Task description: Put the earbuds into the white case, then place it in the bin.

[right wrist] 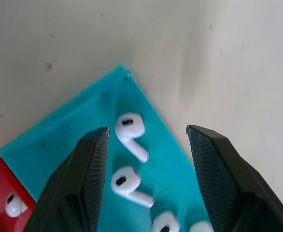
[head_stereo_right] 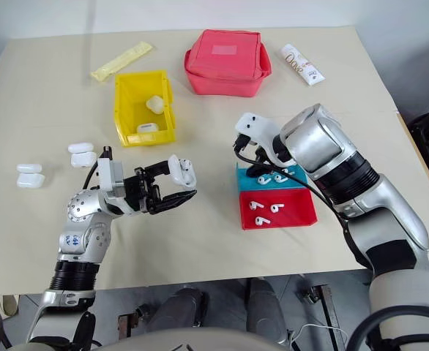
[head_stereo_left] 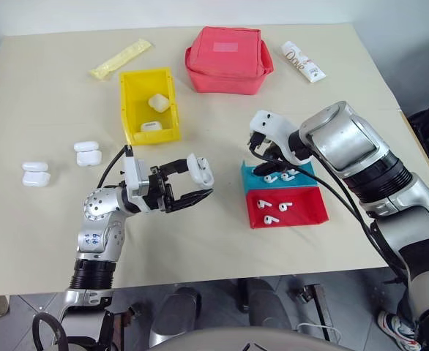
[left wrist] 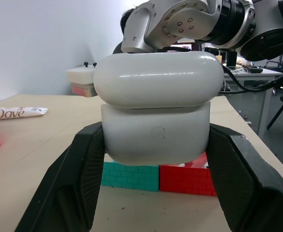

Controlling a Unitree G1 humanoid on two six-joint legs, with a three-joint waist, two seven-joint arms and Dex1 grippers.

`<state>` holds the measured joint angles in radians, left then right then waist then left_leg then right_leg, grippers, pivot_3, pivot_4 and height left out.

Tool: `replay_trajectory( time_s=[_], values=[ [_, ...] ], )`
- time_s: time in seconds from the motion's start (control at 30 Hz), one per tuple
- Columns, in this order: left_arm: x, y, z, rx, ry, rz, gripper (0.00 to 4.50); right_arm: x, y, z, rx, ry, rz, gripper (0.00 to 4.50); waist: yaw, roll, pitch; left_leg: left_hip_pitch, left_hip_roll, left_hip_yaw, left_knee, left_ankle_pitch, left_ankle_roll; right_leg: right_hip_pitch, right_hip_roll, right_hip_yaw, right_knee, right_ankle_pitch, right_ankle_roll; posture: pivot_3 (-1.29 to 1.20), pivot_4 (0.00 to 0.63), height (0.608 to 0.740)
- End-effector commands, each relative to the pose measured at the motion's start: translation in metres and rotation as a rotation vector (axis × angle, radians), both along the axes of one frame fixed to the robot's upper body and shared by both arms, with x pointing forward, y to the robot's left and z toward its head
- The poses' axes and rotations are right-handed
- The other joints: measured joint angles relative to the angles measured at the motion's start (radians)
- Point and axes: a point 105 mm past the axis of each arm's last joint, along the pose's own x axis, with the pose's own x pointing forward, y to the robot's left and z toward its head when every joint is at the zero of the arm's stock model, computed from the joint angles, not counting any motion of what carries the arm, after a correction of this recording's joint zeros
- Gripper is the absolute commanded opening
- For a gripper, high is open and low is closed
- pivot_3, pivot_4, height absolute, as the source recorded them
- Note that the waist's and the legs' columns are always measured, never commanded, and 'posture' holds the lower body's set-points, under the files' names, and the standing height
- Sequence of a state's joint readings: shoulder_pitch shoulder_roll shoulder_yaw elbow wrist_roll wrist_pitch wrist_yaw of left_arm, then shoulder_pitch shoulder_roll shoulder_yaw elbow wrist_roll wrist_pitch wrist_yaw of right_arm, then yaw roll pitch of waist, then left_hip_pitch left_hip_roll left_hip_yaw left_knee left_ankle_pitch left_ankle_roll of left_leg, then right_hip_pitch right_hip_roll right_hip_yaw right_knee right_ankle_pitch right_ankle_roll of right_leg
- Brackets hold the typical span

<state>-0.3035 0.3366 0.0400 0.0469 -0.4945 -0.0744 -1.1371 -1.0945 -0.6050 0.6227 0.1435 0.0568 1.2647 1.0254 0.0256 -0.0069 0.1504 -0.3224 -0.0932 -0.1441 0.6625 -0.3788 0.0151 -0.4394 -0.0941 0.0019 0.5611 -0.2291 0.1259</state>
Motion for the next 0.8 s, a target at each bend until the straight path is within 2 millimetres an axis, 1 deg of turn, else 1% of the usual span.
replay_trajectory(
  time_s=[0.03,0.2,0.43,0.8],
  values=[
    [0.001,0.003,0.012,-0.010,-0.051,0.008,2.76,-0.006,0.009,0.012,0.017,-0.008,-0.014,2.67,0.000,0.000,0.000,0.000,0.000,0.000,0.000,0.000,0.000,0.000,0.000,0.000,0.000,0.000,0.000,0.00,0.150,0.740],
    [0.002,0.001,0.012,-0.014,-0.053,0.004,2.76,-0.006,0.012,0.008,0.030,0.004,-0.055,2.67,0.000,0.000,-0.001,0.000,0.000,0.002,0.000,0.000,0.000,-0.002,0.000,0.000,0.002,0.000,0.000,0.00,0.150,0.740],
    [0.002,0.000,0.012,-0.015,-0.054,0.000,2.76,0.003,0.010,0.004,0.042,-0.003,-0.119,2.67,-0.001,0.000,-0.001,0.000,-0.001,0.005,0.000,0.000,0.000,-0.004,-0.001,-0.002,0.005,0.000,-0.001,0.00,0.150,0.740],
    [0.001,0.000,0.011,-0.015,-0.053,0.005,2.76,0.007,0.012,0.003,0.044,0.016,-0.158,2.67,-0.002,0.000,-0.002,0.000,0.000,0.005,0.000,0.000,0.000,-0.005,-0.001,-0.002,0.006,0.000,-0.001,0.00,0.150,0.740]
  ],
)
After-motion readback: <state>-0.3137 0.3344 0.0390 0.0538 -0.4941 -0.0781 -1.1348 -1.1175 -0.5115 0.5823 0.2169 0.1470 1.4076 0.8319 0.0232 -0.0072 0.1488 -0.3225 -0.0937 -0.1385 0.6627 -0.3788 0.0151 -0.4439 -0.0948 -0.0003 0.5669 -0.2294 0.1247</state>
